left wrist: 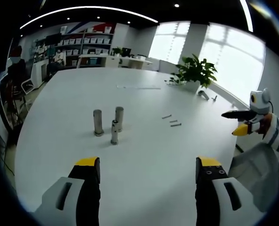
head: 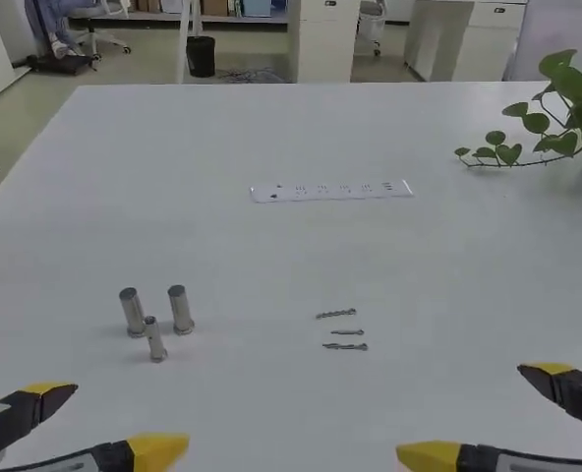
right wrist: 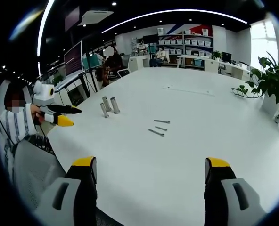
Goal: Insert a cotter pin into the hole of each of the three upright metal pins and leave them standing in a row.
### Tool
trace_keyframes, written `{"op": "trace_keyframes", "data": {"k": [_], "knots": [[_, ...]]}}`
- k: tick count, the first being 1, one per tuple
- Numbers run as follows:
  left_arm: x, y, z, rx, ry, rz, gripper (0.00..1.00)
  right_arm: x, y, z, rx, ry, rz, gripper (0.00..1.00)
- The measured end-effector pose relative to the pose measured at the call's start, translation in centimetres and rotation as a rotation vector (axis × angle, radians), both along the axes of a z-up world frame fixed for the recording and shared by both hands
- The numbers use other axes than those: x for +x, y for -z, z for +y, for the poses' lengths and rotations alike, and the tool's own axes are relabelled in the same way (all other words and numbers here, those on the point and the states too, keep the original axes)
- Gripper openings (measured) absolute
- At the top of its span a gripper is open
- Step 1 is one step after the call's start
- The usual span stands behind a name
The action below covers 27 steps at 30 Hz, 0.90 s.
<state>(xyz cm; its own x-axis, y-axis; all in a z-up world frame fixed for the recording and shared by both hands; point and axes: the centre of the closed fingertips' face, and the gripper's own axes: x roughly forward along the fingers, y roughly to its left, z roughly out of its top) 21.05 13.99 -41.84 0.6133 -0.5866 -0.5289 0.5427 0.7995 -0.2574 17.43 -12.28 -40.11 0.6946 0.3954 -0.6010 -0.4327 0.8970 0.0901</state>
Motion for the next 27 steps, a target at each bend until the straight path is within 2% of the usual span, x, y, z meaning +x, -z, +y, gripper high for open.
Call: {"op": "trace_keyframes", "data": {"k": [10,14,18,27], "knots": [[2.8,-0.6,-0.9,-0.014,0.019,-0.036,0.70,-0.1,0.6,-0.1,-0.009,0.012,0.021,0.94],[3.7,-0.8,-1.3,-0.002,0.037,-0.051,0.66,-0.1,0.7,-0.1,-0.010,0.011,0.025,0.94],[4.6,-0.6,-1.5,0.033,0.056,-0.067,0.63,-0.2,1.0,0.0,-0.010,0.014,0.037,0.94],[6.5,-0.2,-1.4,0.048,0.056,-0.068,0.47,-0.4,1.5,-0.2,-0.018,0.023,0.053,0.94]]}}
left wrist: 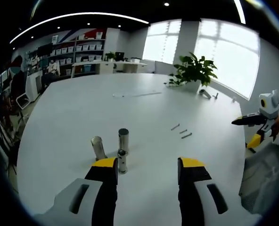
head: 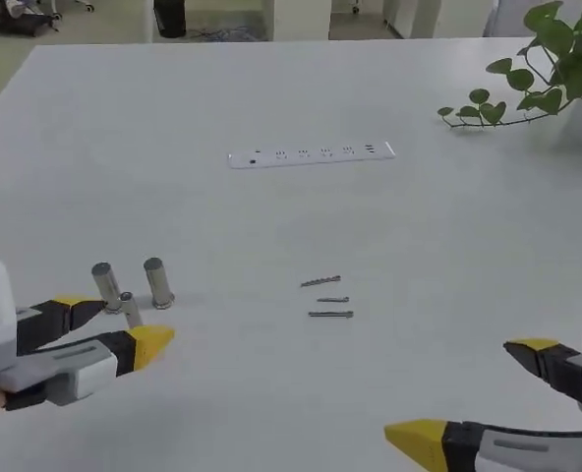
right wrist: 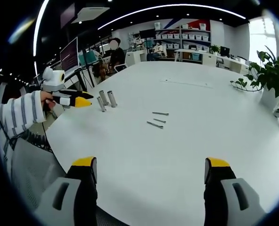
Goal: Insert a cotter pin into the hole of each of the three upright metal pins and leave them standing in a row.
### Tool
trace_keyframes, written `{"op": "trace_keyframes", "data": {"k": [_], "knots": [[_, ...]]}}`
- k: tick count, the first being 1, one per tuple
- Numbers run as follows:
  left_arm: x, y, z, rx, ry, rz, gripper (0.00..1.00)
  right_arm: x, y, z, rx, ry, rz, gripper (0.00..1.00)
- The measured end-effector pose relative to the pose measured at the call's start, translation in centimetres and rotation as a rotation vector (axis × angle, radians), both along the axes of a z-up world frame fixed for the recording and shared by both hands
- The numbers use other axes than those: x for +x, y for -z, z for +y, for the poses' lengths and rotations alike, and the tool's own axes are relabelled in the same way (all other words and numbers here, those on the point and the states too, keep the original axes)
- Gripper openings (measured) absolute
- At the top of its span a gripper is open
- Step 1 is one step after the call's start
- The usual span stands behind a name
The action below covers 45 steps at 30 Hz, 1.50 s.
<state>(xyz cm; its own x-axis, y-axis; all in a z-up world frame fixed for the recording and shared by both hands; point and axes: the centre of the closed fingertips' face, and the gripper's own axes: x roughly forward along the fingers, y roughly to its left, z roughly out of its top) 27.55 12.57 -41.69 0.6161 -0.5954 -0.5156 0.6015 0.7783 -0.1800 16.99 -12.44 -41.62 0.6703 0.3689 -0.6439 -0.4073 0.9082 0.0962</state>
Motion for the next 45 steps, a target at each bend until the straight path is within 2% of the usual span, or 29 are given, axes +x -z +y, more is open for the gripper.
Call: {"op": "trace_keyframes", "data": {"k": [3,12,17,22,25,26,27,30,34,43,45], "knots": [[0.6,0.5,0.2,0.022,0.003,0.006,0.40,0.0,0.1,-0.1,-0.004,0.001,0.005,0.94],[2.3,1.8,0.7,0.070,-0.001,0.007,0.37,0.1,0.1,0.3,-0.006,-0.005,0.013,0.94],[3.0,2.5,0.9,0.116,0.007,-0.003,0.34,0.1,0.2,0.4,-0.014,-0.011,0.019,0.94],[3.6,3.6,1.0,0.138,0.016,0.010,0.28,0.0,0.4,0.4,-0.019,-0.013,0.030,0.93],[3.9,4.1,1.2,0.158,0.020,0.001,0.25,-0.1,0.5,0.5,-0.024,-0.020,0.036,0.94],[4.0,4.1,1.2,0.161,0.022,-0.009,0.23,-0.2,0.4,0.7,-0.010,-0.020,0.039,0.94],[4.1,4.1,1.2,0.161,0.020,-0.010,0.22,-0.1,0.3,0.9,0.010,-0.014,0.037,0.94],[4.5,4.1,1.2,0.168,0.018,-0.025,0.16,-0.1,0.3,0.8,0.012,-0.012,0.036,0.94],[4.9,3.9,1.2,0.140,0.002,-0.029,0.15,-0.2,0.4,0.9,0.001,-0.021,0.043,0.94],[4.6,3.8,1.1,0.141,0.025,-0.037,0.07,-0.1,0.4,1.2,0.005,-0.028,0.041,0.94],[4.2,3.6,1.1,0.155,0.041,-0.052,0.06,-0.1,0.4,1.2,0.005,-0.027,0.039,0.93]]}}
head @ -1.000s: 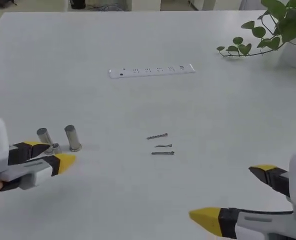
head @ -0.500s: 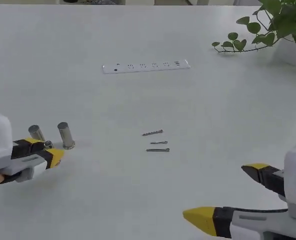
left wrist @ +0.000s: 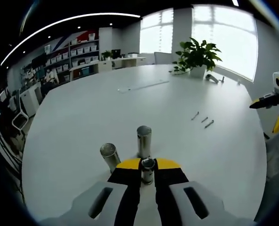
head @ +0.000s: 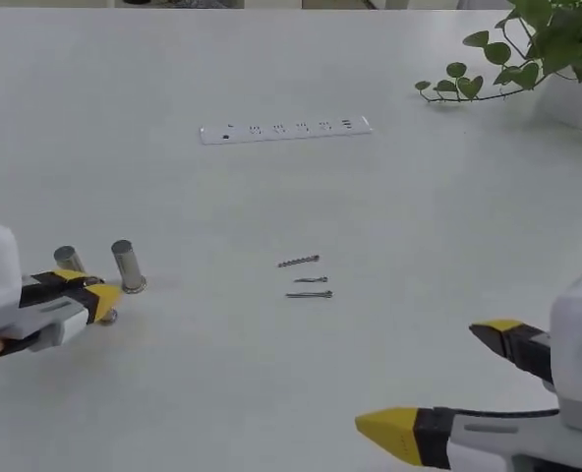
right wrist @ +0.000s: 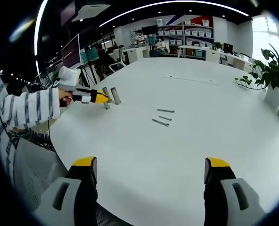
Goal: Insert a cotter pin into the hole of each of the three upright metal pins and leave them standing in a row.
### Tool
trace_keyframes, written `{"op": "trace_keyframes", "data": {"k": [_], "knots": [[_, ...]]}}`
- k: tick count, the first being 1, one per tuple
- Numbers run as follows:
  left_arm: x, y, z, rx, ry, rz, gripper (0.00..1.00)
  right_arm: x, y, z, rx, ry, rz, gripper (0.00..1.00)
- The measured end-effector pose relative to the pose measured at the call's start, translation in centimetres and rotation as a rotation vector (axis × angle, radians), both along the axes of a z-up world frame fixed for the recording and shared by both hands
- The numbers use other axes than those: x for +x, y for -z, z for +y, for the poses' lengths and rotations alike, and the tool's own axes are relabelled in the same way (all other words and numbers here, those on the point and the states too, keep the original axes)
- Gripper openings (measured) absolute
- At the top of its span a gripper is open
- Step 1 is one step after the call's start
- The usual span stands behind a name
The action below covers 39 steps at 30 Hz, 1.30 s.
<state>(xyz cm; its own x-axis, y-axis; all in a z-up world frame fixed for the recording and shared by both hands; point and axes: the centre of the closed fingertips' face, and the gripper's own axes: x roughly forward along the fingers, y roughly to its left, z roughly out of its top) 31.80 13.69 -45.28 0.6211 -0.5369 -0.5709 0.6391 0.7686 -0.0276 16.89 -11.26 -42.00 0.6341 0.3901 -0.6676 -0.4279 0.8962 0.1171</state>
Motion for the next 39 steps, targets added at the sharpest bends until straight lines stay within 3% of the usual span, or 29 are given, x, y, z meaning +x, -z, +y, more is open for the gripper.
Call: {"op": "trace_keyframes", "data": {"k": [5,9,12,16,20,24,26,31,39], "knots": [[0.0,-0.1,0.2,0.014,0.011,-0.013,0.06,0.0,-0.1,-0.1,0.000,0.001,-0.002,0.93],[-0.3,-0.3,-0.1,0.089,0.092,-0.058,0.05,-0.1,-0.2,-0.2,0.001,0.004,-0.007,0.93],[-0.6,-0.3,-0.3,0.086,0.104,-0.055,0.05,-0.1,-0.2,-0.1,0.003,0.004,-0.009,0.93],[-1.2,-0.9,-0.6,0.068,0.125,-0.058,0.05,-0.1,-0.3,0.2,0.008,-0.001,-0.013,0.93],[-1.6,-2.1,-1.3,0.042,0.159,-0.087,0.05,-0.1,-0.3,0.4,0.010,-0.009,-0.017,0.93],[-2.1,-3.8,-2.1,0.003,0.206,-0.141,0.05,-0.2,-0.5,0.7,0.015,-0.015,-0.023,0.93],[-2.4,-4.6,-2.4,-0.035,0.216,-0.144,0.05,-0.2,-0.5,0.8,0.017,-0.020,-0.023,0.93],[-3.0,-5.7,-3.0,-0.041,0.270,-0.164,0.05,-0.3,-0.7,1.0,0.014,-0.032,-0.028,0.93],[-4.2,-6.5,-3.9,-0.047,0.329,-0.177,0.05,-0.3,-1.3,1.2,0.018,-0.036,-0.046,0.93]]}}
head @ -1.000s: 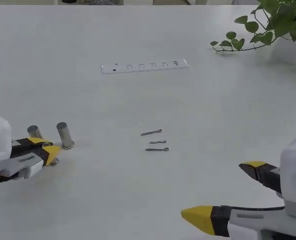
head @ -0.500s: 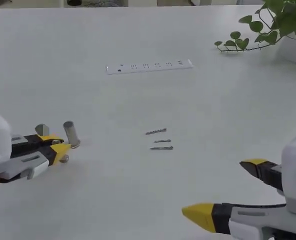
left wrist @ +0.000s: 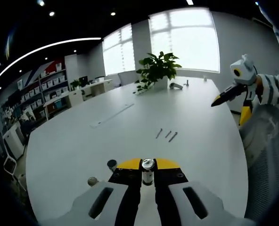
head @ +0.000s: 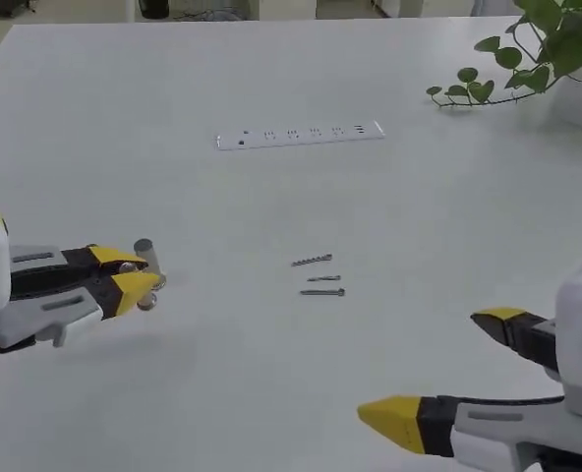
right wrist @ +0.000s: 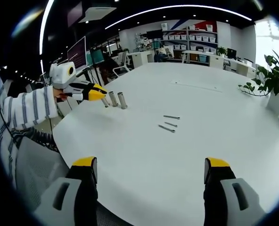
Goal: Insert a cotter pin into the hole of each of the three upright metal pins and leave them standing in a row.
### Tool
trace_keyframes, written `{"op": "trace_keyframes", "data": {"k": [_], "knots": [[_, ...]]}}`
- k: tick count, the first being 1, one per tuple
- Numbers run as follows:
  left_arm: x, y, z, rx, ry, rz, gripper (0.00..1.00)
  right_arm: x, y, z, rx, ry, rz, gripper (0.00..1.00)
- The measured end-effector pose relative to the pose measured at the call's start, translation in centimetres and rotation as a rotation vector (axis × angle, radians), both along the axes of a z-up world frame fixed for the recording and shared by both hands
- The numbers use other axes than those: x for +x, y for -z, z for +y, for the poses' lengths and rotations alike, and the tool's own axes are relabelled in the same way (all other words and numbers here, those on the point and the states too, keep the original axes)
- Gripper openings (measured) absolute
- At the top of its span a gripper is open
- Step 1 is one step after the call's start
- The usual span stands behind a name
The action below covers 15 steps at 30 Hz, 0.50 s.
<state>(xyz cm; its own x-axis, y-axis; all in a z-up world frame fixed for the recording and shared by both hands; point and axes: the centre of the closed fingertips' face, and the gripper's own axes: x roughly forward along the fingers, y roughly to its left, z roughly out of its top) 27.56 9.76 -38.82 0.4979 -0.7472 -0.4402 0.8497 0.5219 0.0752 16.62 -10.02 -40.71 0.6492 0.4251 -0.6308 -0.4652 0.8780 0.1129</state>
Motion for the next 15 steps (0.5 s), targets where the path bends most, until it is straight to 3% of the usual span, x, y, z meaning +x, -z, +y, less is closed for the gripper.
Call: {"op": "trace_keyframes", "data": {"k": [15], "knots": [[-3.4,1.3,-3.1,0.013,0.113,0.039,0.05,-0.7,-0.4,0.7,0.004,-0.021,-0.016,0.95]]}}
